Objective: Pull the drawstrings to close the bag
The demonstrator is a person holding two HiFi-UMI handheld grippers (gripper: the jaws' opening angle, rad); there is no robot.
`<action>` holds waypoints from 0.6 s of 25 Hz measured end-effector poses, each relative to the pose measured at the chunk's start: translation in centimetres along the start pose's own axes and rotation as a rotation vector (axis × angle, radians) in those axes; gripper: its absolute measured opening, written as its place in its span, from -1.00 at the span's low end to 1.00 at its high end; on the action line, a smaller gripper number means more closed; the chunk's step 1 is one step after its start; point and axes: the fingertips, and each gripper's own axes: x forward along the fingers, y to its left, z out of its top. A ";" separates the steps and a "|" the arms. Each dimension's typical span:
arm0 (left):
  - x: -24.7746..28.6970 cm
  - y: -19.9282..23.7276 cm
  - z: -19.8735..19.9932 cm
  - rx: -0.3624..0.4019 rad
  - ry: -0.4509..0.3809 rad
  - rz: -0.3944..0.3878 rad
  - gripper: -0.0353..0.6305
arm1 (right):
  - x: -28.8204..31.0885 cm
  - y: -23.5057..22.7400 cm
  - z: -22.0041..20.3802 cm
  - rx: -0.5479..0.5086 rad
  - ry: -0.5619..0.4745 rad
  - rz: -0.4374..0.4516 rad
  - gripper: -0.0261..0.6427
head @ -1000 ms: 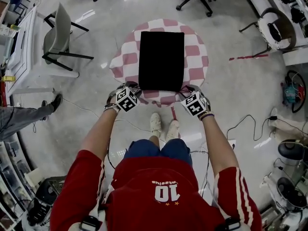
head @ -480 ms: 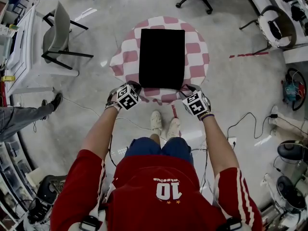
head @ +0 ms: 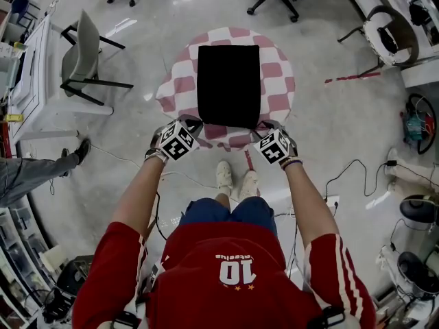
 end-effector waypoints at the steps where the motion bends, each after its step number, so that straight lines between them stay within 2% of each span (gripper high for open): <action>1: -0.4 0.1 0.6 0.007 -0.013 0.001 -0.87 | 0.1 -0.1 0.0 -0.001 -0.001 -0.012 -0.38; 10: -4.7 0.4 7.4 0.036 -0.156 0.000 -0.87 | 0.7 0.6 -0.3 -0.097 0.001 -0.083 -0.38; 15: -6.4 0.5 10.1 0.045 -0.214 0.001 -0.87 | 0.4 0.0 0.1 -0.087 -0.027 -0.153 -0.38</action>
